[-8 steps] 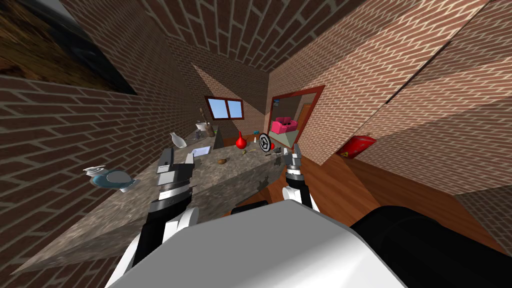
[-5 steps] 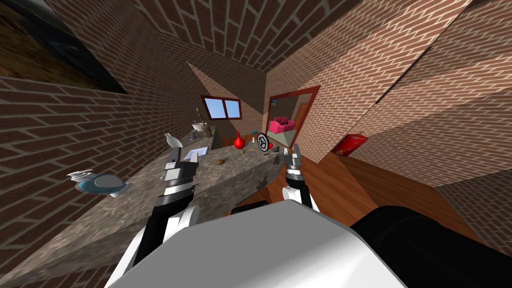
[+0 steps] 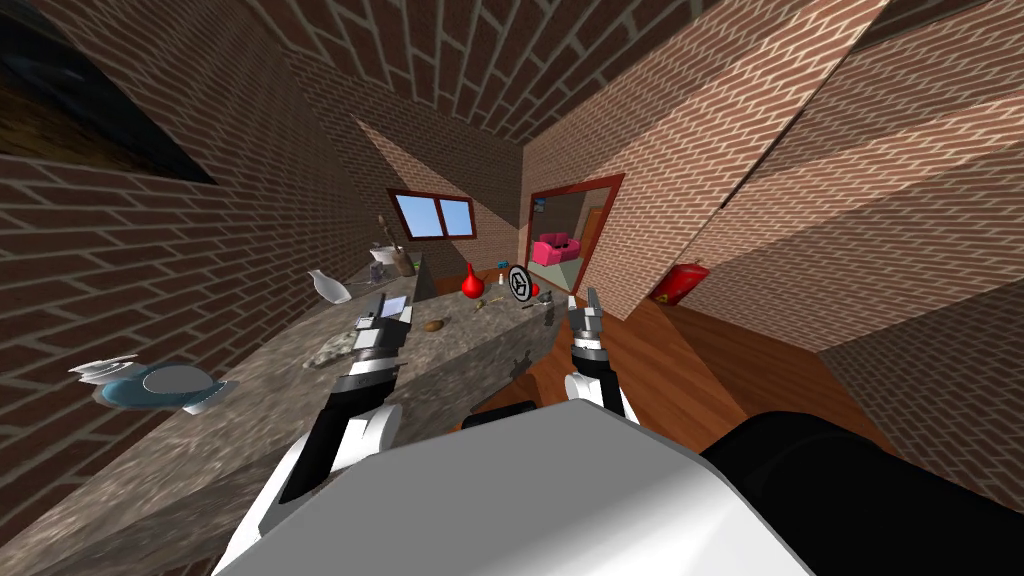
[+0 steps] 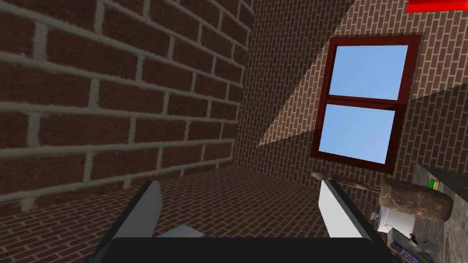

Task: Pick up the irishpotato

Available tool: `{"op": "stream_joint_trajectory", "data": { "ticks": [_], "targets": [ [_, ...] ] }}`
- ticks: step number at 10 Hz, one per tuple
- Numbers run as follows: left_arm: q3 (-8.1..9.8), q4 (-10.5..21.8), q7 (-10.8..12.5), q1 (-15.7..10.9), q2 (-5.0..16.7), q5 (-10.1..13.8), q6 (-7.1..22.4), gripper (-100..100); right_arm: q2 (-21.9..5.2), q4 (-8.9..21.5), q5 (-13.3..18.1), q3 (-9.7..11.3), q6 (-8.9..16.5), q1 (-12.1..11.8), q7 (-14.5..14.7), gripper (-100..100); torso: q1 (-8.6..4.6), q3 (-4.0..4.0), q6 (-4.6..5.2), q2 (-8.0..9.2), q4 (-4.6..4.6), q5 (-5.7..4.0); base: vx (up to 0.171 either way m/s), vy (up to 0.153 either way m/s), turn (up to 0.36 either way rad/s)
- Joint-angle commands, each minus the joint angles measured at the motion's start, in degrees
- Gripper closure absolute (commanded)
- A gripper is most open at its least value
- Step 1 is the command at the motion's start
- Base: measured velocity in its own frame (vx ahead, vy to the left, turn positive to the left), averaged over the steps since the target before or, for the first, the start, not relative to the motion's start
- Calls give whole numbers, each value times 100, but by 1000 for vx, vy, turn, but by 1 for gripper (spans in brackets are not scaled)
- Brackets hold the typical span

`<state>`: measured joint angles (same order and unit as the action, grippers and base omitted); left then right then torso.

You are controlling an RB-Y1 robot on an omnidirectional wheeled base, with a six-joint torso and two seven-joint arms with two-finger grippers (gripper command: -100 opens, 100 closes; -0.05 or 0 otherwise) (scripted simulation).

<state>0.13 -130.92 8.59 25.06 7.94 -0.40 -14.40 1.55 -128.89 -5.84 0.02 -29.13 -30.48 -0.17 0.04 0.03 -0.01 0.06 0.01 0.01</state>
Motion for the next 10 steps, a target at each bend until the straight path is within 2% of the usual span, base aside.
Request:
{"op": "stream_joint_trajectory", "data": {
  "ticks": [1,2,3,4,5,6,7,9,10],
  "targets": [
    [-79,55,108,-131,125,88,286,-100,0,0,0,0,0,0,0,0,0,0,0,0,0,0,-13,8,-104],
    [-129,132,219,-246,250,180,466,-100,0,0,0,0,0,0,0,0,0,-1,2,-1,0,0,-20,14,-136],
    [-129,132,219,-246,250,180,572,-100,0,0,0,0,0,0,0,0,1,-1,2,0,0,0,-16,12,-67],
    [-179,217,337,-368,378,279,746,-100,0,0,0,0,0,0,0,0,2,-1,0,-1,0,0,-13,6,-139],
    [-179,217,337,-368,378,279,818,-100,0,0,0,0,0,0,0,0,0,-2,2,-2,-1,0,-11,7,-52],
    [-229,309,461,-494,510,382,1024,-100,0,0,0,0,0,0,0,0,0,-2,-1,-3,-1,0,-16,5,-114],
    [-229,309,461,-494,510,382,1071,-100,0,0,0,0,0,0,0,0,0,-1,2,-2,-1,0,-13,9,-50],
    [-329,514,723,-760,781,604,1486,-100,0,0,0,0,0,0,0,0,1,-1,1,-2,-1,0,-18,12,-147],
    [-329,514,723,-760,781,604,1596,-100,0,0,0,0,0,1,0,0,3,-1,2,0,-1,1,-18,17,-51]
  ]
}}
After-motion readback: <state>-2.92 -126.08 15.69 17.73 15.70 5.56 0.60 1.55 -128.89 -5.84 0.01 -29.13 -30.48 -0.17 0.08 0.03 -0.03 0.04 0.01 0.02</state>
